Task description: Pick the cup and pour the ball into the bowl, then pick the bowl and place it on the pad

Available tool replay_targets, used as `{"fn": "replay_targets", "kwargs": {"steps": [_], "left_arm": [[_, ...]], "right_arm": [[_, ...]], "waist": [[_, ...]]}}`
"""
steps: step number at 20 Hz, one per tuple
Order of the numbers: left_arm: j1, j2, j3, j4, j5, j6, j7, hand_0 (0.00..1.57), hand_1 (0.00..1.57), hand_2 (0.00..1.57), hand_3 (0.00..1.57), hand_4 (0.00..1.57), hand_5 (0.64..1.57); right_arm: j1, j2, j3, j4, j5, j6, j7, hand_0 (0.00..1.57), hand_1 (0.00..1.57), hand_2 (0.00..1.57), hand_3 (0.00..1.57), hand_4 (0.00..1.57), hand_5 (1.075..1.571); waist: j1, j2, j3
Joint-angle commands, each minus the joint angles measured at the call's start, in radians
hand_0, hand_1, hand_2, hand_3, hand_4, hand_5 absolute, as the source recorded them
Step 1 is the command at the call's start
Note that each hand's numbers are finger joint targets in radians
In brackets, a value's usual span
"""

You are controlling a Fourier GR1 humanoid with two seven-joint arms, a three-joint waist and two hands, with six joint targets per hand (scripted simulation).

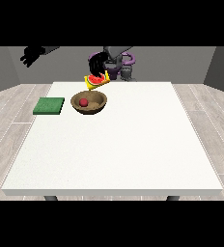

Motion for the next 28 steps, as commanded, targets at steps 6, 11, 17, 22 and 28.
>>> {"fn": "replay_targets", "kwargs": {"steps": [6, 11, 17, 22, 28], "left_arm": [[0.081, 0.081, 0.152, -0.179, 0.099, 0.132, -0.089, 0.75, 0.75, 1.57, 1.54, 1.11, 1.556], [0.169, 0.134, 0.427, -0.322, 0.425, 0.257, -0.258, 0.80, 0.80, 1.19, 0.88, 1.30, 1.555], [0.154, 0.106, 0.761, -0.484, 0.862, 0.193, -0.374, 0.00, 0.00, 0.00, 0.00, 1.12, 1.570], [0.152, 0.174, 0.943, -0.544, 1.167, -0.053, -0.465, 0.00, 0.00, 0.00, 0.00, 1.05, 1.566], [0.157, 0.340, 1.083, -0.548, 1.374, -0.314, -0.454, 0.00, 0.00, 0.00, 0.00, 1.06, 1.558]], "right_arm": [[0.035, -0.007, -0.044, 0.014, -0.006, -0.078, 0.034, 0.00, 0.00, 0.00, 0.14, 0.73, 1.546], [0.045, 0.020, -0.044, -0.011, 0.022, -0.150, 0.019, 0.00, 0.00, 0.00, 0.11, 0.76, 1.556], [0.026, 0.049, -0.034, -0.016, 0.044, -0.205, 0.013, 0.00, 0.00, 0.00, 0.00, 0.79, 1.555], [0.039, 0.131, -0.027, 0.002, 0.070, -0.286, -0.041, 0.00, 0.00, 0.00, 0.00, 0.75, 1.563], [0.061, 0.155, -0.053, 0.080, 0.055, -0.277, -0.123, 0.00, 0.00, 0.00, 0.00, 0.74, 1.565]], "waist": [[0.139, -0.063, -0.0020], [0.222, -0.053, -0.0104], [0.290, -0.017, -0.0160], [0.366, 0.048, -0.0059], [0.416, 0.101, -0.0007]]}}
